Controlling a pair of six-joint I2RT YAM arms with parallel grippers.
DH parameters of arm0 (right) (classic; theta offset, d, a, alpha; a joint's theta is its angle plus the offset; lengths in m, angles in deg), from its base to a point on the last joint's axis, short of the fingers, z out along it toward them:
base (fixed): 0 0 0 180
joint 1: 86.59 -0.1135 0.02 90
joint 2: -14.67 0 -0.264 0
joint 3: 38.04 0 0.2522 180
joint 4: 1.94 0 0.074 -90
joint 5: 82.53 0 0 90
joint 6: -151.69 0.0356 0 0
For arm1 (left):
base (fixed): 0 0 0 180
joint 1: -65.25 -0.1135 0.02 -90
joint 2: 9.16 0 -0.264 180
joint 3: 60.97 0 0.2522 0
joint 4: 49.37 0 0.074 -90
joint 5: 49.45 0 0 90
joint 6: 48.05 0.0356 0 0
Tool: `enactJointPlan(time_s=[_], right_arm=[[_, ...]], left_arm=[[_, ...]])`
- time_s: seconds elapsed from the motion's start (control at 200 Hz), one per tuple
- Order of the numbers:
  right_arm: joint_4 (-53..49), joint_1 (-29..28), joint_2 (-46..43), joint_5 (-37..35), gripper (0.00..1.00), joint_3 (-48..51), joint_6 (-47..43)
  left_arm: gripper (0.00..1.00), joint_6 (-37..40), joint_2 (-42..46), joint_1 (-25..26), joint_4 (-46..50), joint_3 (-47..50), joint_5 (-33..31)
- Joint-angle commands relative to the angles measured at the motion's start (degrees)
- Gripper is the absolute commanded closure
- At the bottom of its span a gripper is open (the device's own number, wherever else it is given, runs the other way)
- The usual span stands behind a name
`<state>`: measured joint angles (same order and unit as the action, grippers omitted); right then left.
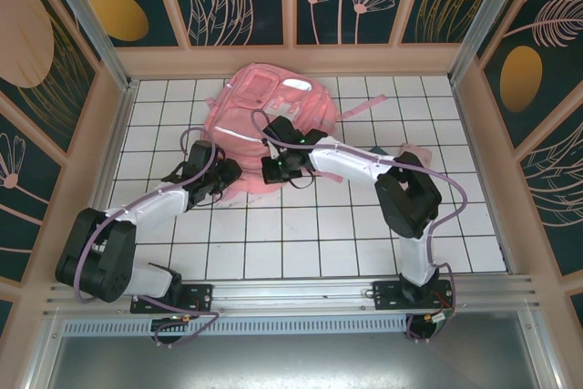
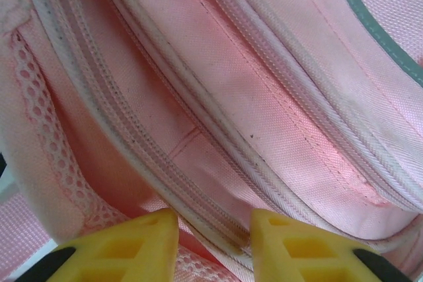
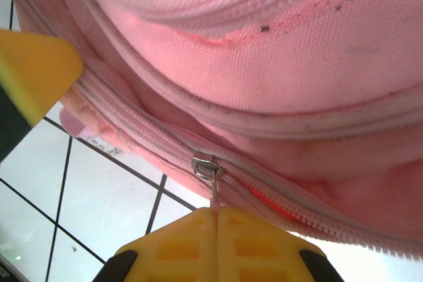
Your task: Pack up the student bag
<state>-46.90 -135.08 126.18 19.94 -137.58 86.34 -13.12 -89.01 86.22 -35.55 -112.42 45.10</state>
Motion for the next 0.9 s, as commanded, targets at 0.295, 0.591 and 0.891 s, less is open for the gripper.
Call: enactJointPlan(time_s=[0.295, 0.591, 0.891], right_arm=[[-14.49, -1.00, -5.16, -20.73, 1.00, 0.55, -3.72], [-16.57, 4.66, -4.06, -35.59, 1.00, 3.27, -0.70], [-8.85, 13.86, -0.17, -39.62, 1.00, 1.43, -0.40]], left_arm=[[0.81, 1.07, -3.06, -0.54, 2.10, 0.78, -4.56], [0.87, 1.45, -3.49, -0.76, 2.85, 1.72, -5.35], [0.88, 1.85, -3.21, -0.84, 2.85, 2.15, -5.07]])
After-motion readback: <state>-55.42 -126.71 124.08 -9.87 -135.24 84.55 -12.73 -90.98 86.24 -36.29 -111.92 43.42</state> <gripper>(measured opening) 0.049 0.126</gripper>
